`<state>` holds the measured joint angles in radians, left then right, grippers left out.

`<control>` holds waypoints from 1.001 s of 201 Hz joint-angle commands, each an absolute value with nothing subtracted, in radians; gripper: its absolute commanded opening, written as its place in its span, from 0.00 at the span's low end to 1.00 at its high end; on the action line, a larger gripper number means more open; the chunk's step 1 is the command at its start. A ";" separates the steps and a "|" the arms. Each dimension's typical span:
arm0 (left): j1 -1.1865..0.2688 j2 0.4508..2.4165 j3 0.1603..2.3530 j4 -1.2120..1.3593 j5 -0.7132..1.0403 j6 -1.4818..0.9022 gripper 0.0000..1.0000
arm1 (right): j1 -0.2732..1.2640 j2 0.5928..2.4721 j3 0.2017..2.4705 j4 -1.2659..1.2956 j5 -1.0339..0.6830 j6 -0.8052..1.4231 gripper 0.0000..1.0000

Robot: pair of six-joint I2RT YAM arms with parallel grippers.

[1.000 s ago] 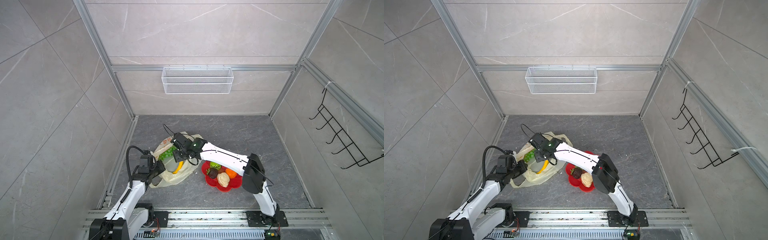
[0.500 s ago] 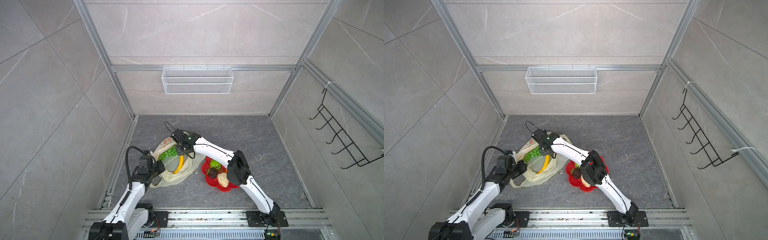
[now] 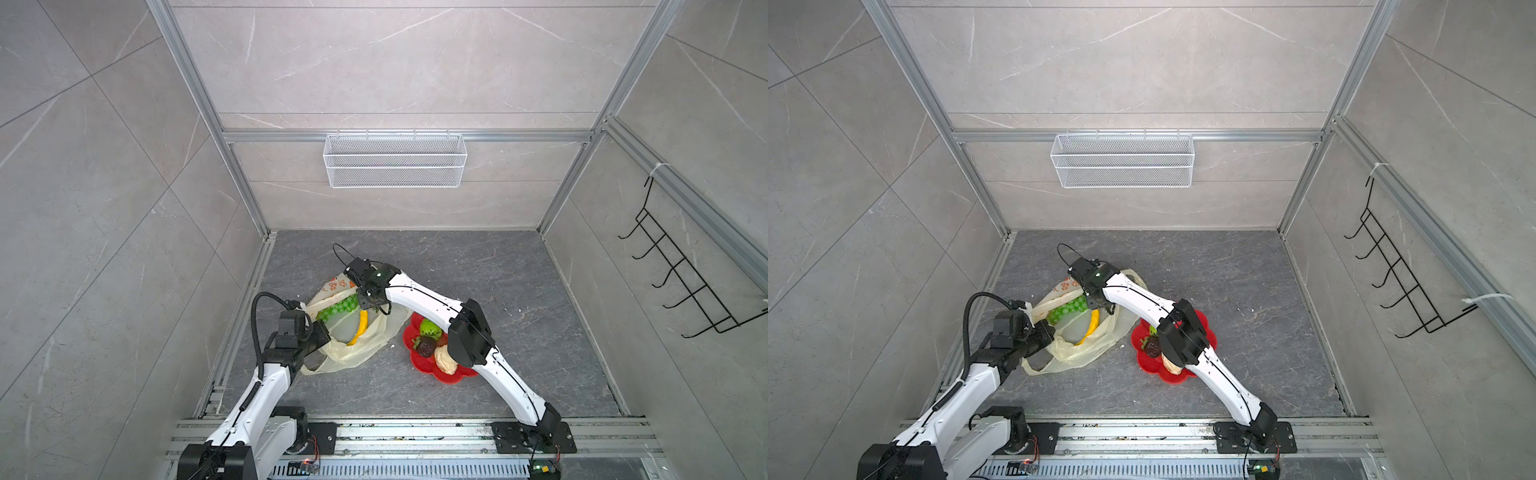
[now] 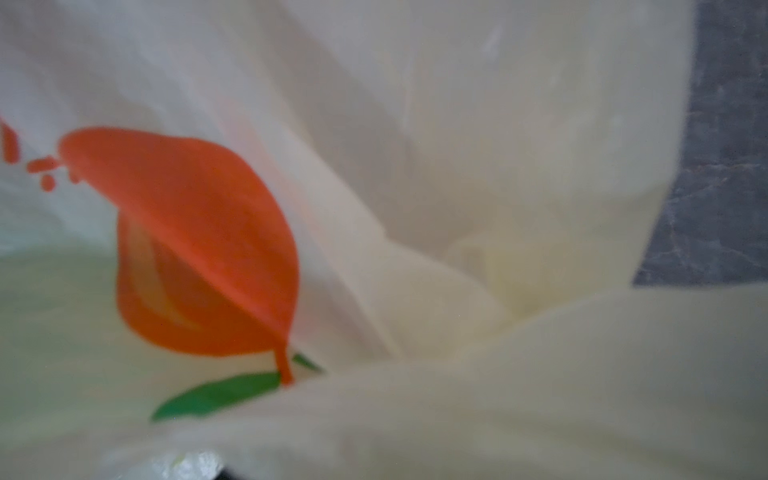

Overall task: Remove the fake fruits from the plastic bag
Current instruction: 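Push the right gripper down into the bag toward the red apple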

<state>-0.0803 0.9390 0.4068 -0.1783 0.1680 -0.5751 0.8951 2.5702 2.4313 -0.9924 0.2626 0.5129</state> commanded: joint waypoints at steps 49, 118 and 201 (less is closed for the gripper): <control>-0.085 0.935 0.407 -0.153 0.190 -0.551 0.00 | 0.888 2.654 2.502 -1.044 0.265 0.537 0.63; -0.085 0.934 0.407 -0.153 0.187 -0.550 0.00 | 0.890 2.619 2.488 -1.048 0.270 0.534 0.56; -0.085 0.936 0.407 -0.151 0.186 -0.550 0.00 | 0.952 2.381 2.289 -1.027 0.327 0.474 0.55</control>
